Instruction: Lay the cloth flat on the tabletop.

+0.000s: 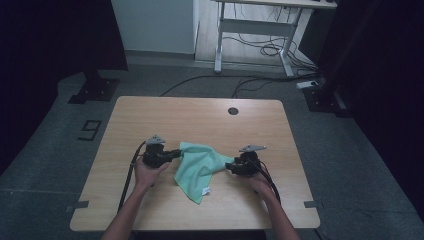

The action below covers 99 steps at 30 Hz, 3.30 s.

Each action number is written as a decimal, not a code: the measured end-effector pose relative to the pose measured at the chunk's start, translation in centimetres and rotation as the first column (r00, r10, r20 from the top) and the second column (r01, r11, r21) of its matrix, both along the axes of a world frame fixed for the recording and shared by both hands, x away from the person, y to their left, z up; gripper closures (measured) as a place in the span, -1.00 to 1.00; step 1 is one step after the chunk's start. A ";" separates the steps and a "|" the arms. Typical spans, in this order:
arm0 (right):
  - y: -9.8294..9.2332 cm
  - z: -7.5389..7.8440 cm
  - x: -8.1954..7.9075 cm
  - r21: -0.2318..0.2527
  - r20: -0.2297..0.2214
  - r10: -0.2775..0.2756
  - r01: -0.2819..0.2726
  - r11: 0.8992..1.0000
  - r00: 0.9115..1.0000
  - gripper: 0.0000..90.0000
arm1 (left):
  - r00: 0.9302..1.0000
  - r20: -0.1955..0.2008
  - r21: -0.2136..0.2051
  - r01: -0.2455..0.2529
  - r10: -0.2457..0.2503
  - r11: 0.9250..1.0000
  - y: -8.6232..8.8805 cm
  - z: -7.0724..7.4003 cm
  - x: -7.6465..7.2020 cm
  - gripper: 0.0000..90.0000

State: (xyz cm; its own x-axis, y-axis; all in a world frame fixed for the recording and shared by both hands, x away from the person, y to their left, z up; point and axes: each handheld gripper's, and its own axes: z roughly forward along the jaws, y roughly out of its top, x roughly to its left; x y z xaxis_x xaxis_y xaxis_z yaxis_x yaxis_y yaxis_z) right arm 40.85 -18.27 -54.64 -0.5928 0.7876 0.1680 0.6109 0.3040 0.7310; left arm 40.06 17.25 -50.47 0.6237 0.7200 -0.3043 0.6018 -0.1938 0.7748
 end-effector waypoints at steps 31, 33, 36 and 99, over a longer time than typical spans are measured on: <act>2.7 -0.1 -0.7 -0.009 0.062 0.168 -0.167 0.986 0.984 0.32 | 1.000 -0.013 -0.006 0.026 -0.027 1.000 0.3 -0.5 -0.6 0.97; 2.7 -0.2 -0.5 -0.018 0.069 0.162 -0.161 0.987 0.984 0.66 | 1.000 -0.013 -0.007 0.028 -0.028 1.000 0.4 -0.5 -0.7 0.97; 2.1 0.4 -0.6 0.017 0.074 0.141 -0.142 0.990 0.987 0.92 | 0.999 -0.007 -0.011 0.031 -0.031 0.999 0.5 -0.3 -1.0 0.97; 1.4 -0.3 -4.5 -0.087 0.096 0.113 -0.105 0.991 0.989 0.18 | 0.990 -0.127 -0.049 -0.060 0.053 0.997 0.5 -2.4 4.5 0.91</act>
State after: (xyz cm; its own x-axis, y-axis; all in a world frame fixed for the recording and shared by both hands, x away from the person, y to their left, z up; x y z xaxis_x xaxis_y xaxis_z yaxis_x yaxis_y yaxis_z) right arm 36.35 -16.85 -54.95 -0.6864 0.7261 0.0415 0.4959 0.4256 0.7569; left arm 44.61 17.75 -52.86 0.5369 0.7340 -0.4159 0.7036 -0.1175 0.7008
